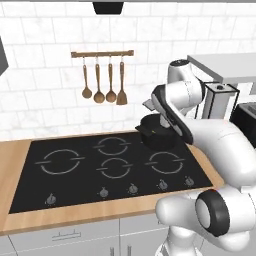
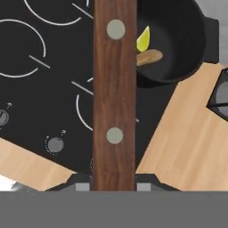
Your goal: Put the lemon wedge and sweet potato in the pot. Retrieve the spatula and lightly stir the vegetables in the pot.
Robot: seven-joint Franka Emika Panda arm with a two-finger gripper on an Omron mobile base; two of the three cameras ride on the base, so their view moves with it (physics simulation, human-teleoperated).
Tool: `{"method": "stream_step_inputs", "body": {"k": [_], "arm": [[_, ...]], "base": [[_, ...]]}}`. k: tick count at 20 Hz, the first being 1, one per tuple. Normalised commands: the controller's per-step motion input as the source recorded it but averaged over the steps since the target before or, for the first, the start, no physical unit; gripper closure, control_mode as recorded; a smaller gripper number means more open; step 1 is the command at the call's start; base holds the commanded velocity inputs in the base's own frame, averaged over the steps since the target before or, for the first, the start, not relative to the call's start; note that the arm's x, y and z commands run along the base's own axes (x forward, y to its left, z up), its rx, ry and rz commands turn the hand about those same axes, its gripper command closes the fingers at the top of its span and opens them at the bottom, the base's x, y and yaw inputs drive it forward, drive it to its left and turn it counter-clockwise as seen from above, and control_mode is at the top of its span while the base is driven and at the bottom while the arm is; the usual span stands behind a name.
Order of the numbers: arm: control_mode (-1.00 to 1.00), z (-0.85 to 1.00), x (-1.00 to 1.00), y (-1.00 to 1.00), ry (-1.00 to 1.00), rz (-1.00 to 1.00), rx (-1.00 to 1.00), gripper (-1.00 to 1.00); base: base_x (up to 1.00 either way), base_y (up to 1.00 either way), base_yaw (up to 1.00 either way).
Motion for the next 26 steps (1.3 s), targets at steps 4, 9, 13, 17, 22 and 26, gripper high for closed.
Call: {"method": "stream_step_inputs", "body": {"k": [4,9,13,17,22,26], "arm": [[-1.0,0.03,0.62,-0.18,-0.13,0.18,-0.38,1.0],[-1.0,0.21,0.11,-0.49,-0.16,0.24,-0.28,1.0],[-1.0,0.51,0.01,-0.46,0.07,0.25,-0.24,1.0],[-1.0,0.22,0.16,-0.08,0.26,0.27,-0.46,1.0],[-1.0,0.11,0.38,-0.04,0.03,0.35,-0.42,1.0],[-1.0,0.07,0.5,-0.27,0.01,0.4,-0.32,1.0]], "base": [[0.0,0.0,0.0],[0.0,0.0,0.0],[0.0,0.0,0.0],[0.0,0.0,0.0],[0.0,0.0,0.0],[0.0,0.0,0.0]]}}
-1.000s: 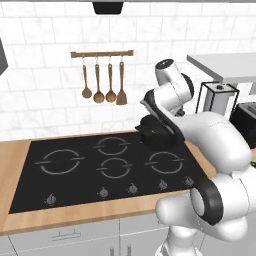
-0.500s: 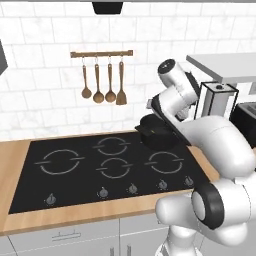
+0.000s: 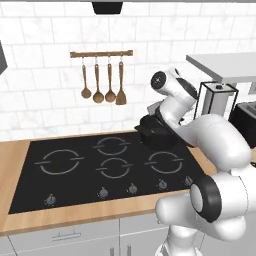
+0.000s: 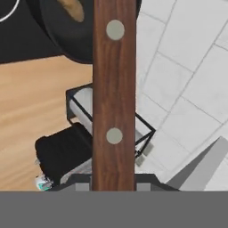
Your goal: Put the lemon wedge and sweet potato in the pot. Retrieve the spatula and lightly stir the vegetables in the pot.
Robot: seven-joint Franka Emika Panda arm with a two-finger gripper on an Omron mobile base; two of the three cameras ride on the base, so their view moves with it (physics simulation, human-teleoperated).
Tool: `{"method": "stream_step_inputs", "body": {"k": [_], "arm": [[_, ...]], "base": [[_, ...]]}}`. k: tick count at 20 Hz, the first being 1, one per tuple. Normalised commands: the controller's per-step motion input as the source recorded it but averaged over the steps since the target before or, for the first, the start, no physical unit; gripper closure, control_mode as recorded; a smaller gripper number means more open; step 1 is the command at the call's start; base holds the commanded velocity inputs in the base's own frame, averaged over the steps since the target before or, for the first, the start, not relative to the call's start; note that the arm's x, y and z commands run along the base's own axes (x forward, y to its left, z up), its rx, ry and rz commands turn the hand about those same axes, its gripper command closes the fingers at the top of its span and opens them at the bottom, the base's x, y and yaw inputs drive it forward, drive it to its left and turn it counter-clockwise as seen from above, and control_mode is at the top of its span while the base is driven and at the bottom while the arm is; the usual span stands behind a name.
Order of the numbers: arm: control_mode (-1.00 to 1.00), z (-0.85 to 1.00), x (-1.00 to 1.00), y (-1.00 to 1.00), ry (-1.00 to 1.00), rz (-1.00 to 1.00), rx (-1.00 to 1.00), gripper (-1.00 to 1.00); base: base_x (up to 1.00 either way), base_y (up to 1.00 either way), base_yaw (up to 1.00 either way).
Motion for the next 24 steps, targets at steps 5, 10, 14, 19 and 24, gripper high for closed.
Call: {"method": "stream_step_inputs", "body": {"k": [5,10,14,19,24], "arm": [[-1.0,-0.15,0.38,-0.07,0.11,0.44,-0.54,1.0],[-1.0,-0.24,0.06,-0.01,0.05,0.31,-0.62,1.0],[-1.0,0.0,0.06,-0.04,-0.03,0.26,-0.43,1.0],[-1.0,0.0,0.68,0.21,0.05,0.36,-0.21,1.0],[-1.0,-0.01,0.15,0.09,0.03,0.11,-0.09,1.0]], "base": [[0.0,0.0,0.0],[0.0,0.0,0.0],[0.0,0.0,0.0],[0.0,0.0,0.0],[0.0,0.0,0.0]]}}
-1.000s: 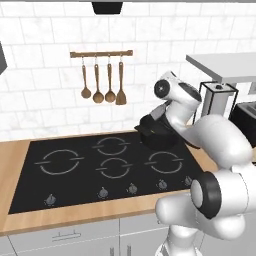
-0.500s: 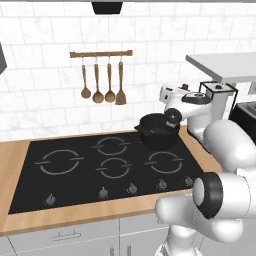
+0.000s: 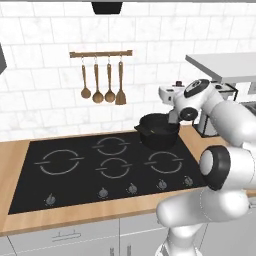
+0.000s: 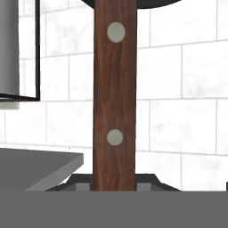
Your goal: Put the lemon wedge and sweet potato in the pot. Retrieve the spatula and lightly stir the vegetables in the pot.
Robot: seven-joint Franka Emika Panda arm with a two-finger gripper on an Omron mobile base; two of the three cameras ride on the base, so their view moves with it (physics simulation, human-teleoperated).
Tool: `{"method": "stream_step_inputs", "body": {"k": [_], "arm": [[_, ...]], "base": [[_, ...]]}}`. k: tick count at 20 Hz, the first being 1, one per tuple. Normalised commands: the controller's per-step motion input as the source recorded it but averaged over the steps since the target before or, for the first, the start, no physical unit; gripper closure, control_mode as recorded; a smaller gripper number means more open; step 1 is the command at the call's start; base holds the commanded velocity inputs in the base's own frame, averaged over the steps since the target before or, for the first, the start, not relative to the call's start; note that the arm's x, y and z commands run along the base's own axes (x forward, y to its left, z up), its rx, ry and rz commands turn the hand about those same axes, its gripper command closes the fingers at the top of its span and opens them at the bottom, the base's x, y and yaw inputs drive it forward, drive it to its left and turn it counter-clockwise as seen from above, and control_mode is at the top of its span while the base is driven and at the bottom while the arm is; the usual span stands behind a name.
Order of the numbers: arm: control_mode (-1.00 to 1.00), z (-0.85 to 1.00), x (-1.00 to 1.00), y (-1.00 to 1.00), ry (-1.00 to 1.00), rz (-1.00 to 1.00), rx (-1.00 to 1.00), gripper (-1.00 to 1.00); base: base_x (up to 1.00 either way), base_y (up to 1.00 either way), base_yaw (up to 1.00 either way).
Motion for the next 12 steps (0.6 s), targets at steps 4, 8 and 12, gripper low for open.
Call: {"method": "stream_step_inputs", "body": {"k": [4,8,12], "arm": [[-1.0,-0.18,-0.06,0.28,0.0,0.0,-0.12,1.0],[-1.0,-0.29,0.0,0.56,0.0,0.0,-0.11,1.0],[-1.0,0.01,0.08,0.38,0.0,-0.02,-0.06,1.0]], "base": [[0.0,0.0,0.0],[0.0,0.0,0.0],[0.0,0.0,0.0]]}}
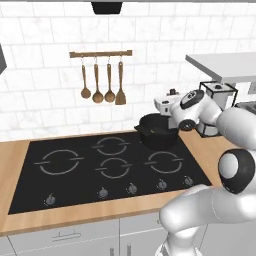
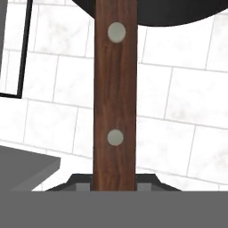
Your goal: Put the lemon wedge and sweet potato in the pot. Retrieve the spatula and lightly stir the vegetables in the pot.
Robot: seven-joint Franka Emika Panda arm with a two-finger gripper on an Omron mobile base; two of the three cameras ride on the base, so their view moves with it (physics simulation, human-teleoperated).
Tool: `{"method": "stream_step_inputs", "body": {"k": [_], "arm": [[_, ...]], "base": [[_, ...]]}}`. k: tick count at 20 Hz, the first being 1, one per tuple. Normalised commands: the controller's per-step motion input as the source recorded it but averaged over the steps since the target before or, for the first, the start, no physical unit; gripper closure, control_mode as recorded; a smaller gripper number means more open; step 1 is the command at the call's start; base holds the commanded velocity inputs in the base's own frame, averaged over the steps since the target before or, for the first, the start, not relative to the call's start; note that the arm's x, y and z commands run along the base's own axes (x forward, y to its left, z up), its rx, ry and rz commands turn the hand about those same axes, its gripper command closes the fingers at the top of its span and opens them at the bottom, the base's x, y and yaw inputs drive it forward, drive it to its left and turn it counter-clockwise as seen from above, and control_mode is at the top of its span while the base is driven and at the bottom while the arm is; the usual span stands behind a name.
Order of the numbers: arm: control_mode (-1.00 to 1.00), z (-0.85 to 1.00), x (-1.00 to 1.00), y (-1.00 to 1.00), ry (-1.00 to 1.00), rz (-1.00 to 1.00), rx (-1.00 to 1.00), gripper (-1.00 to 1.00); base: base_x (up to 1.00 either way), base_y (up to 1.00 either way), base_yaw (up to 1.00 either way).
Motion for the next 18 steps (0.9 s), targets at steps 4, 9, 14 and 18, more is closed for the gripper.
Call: {"method": "stream_step_inputs", "body": {"k": [4,9,14,18], "arm": [[-1.0,0.0,0.27,0.03,0.02,0.0,-0.01,1.0],[-1.0,0.0,0.16,0.08,0.02,-0.03,-0.03,1.0],[-1.0,0.0,0.0,0.11,0.0,-0.04,-0.02,1.0],[-1.0,0.0,-0.05,0.45,-0.08,-0.1,-0.01,1.0]], "base": [[0.0,0.0,0.0],[0.0,0.0,0.0],[0.0,0.0,0.0],[0.0,0.0,0.0]]}}
